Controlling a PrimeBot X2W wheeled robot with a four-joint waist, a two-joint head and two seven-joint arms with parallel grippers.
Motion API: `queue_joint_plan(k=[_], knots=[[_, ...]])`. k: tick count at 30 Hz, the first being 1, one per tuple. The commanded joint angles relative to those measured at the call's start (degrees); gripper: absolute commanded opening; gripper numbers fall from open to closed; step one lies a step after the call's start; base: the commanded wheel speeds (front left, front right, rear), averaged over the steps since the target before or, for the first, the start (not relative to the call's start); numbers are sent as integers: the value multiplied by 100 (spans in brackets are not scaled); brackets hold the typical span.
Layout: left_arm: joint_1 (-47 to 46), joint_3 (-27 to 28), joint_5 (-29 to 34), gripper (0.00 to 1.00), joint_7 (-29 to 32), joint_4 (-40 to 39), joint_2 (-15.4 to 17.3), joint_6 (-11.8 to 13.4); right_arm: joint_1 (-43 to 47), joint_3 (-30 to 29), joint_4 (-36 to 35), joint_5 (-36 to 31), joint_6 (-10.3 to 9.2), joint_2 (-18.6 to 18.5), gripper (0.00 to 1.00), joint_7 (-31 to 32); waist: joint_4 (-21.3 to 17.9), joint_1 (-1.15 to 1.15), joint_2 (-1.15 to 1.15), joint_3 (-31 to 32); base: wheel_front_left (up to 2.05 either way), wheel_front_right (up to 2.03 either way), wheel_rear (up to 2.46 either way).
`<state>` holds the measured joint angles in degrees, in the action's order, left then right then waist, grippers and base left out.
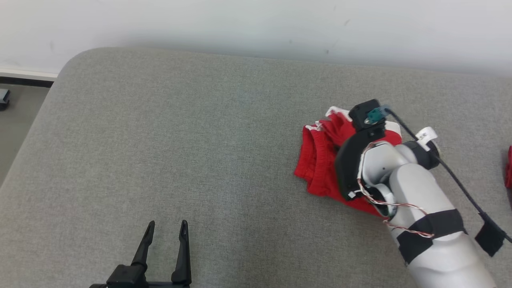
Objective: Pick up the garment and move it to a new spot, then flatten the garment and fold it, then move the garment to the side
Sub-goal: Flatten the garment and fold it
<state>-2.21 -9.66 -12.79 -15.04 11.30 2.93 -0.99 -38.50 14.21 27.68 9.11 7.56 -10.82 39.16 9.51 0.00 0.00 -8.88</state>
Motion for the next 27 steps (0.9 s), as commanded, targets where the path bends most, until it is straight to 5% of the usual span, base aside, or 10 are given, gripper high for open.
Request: queue_joint_plan(k=[1,3,4,15,25,26,27], knots=[[84,-5,-16,100,-17,9,-7,19,-64,35,28,27,-14,47,0,-51,5,0,0,6,0,0,0],[87,-21,-24,100,-16,10,-7,19,-98,139,132,108,-14,84,6,-148,12,0,0,15,0,0,0],[89,-28,-27,100,-16,14,-8,18,-121,187,173,168,-14,103,100,-210,12,0,0,21,0,0,0],[167,-2,-28,100,-16,50,-8,38,-302,97,-243,1508,-14,260,100,-968,-105,0,0,202,0,0,0],[95,-72,-75,100,-17,-11,-7,27,306,-866,-21,449,-13,-555,100,-1539,-98,0,0,123,0,0,0],[76,-78,-79,100,-16,-15,-7,25,376,-867,18,305,-13,-596,92,-1634,-89,0,0,100,0,0,0],[60,-75,-84,100,-17,-15,-7,25,443,-840,58,169,-13,-616,32,-1719,-83,0,0,75,0,0,0]])
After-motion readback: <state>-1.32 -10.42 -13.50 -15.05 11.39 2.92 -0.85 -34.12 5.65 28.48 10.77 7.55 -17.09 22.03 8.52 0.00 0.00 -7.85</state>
